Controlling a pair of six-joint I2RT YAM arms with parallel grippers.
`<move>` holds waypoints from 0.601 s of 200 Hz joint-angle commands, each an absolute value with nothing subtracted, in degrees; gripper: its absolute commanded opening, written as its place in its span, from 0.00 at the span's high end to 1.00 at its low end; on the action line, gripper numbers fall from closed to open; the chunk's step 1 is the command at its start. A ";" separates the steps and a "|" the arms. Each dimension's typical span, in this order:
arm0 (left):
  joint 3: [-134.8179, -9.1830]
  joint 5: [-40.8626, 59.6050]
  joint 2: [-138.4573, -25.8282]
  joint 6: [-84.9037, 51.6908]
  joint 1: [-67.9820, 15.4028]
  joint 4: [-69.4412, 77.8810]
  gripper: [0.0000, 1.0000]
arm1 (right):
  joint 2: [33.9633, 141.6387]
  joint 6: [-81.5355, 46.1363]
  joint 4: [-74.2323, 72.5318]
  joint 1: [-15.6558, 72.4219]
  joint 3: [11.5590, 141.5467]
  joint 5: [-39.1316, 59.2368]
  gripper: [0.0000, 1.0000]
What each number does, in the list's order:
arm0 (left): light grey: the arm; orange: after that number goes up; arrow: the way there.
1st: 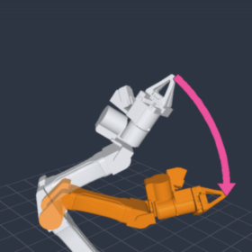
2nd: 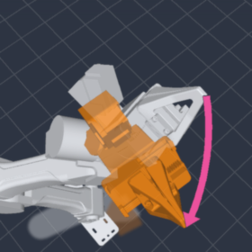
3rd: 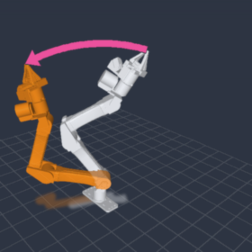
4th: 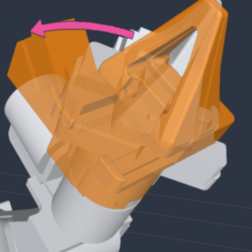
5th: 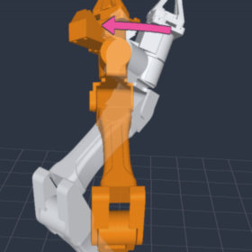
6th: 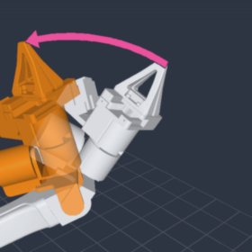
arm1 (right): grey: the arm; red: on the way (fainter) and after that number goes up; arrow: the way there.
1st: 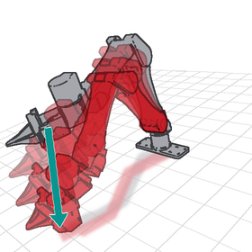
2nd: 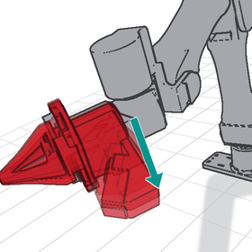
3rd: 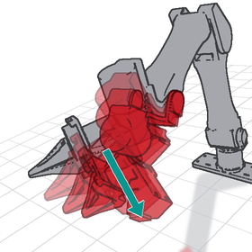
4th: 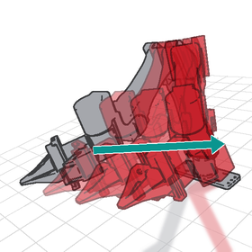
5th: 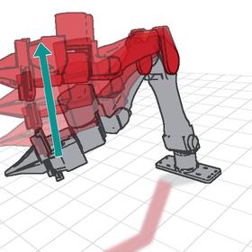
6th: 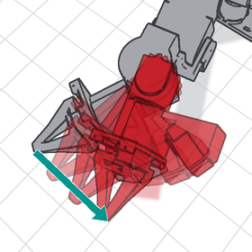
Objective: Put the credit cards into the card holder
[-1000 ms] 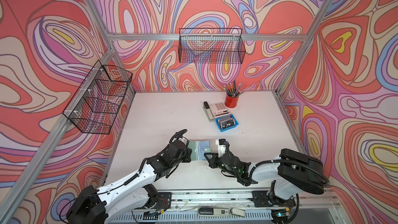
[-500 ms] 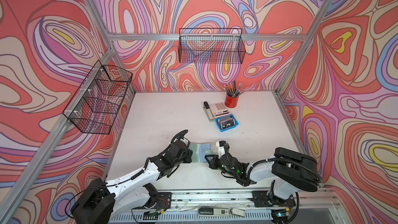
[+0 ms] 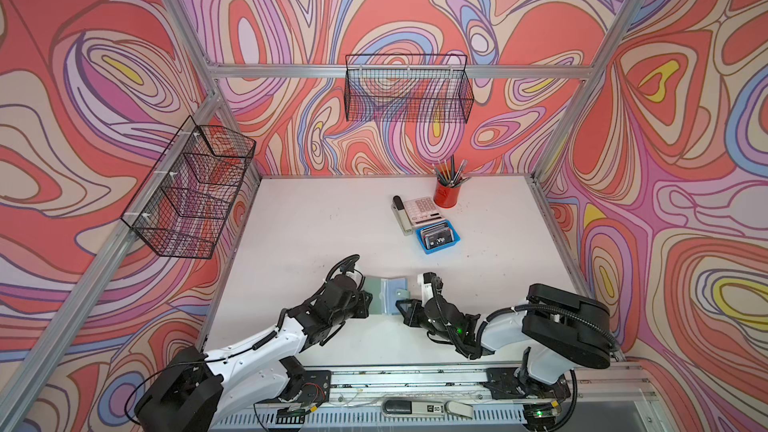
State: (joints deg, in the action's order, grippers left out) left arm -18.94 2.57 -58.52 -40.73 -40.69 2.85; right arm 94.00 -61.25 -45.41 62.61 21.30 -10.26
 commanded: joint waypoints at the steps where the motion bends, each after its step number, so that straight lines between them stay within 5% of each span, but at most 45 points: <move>1: -18.18 2.94 -57.65 -41.30 -39.97 3.60 0.79 | 94.57 -62.78 -46.41 62.92 20.33 -10.90 1.00; 81: -16.53 4.04 -57.66 -43.37 -39.64 5.30 1.00 | 94.79 -62.11 -44.00 62.92 21.76 -11.22 1.00; 120: -16.59 3.21 -58.98 -44.33 -39.46 4.84 1.00 | 94.06 -61.50 -40.78 62.93 22.49 -12.09 1.00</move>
